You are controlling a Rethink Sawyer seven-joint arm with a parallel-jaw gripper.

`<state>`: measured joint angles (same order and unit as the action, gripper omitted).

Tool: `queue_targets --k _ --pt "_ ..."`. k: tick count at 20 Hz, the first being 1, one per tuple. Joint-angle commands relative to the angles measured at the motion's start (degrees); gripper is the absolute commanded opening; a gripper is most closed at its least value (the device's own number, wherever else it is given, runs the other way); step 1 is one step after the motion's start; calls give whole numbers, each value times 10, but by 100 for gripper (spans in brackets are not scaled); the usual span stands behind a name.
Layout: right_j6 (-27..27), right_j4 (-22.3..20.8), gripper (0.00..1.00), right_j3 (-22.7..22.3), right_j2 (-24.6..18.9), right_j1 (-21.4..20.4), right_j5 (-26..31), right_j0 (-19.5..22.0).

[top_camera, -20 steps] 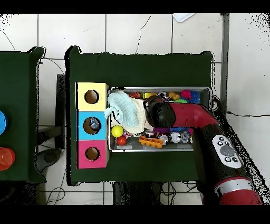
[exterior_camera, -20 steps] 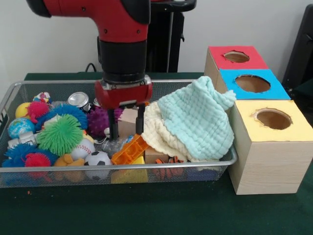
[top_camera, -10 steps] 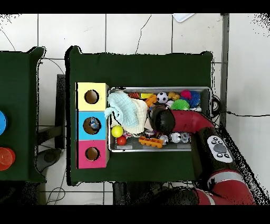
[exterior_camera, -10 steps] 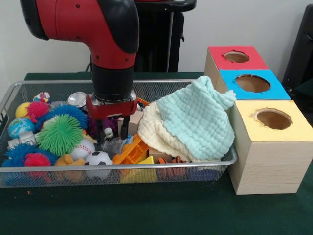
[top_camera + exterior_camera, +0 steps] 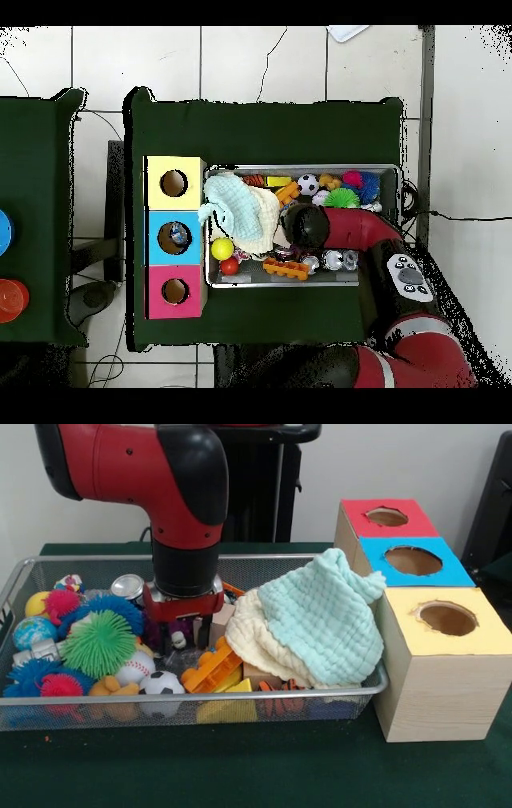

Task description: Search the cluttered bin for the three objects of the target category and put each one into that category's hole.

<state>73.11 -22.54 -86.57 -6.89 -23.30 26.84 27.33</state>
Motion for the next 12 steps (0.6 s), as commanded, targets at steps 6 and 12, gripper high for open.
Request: queue_targets --k 6,12 --pt "99 12 100 26 3 74 -39 -6" --pt "104 4 100 33 19 65 -56 -21"
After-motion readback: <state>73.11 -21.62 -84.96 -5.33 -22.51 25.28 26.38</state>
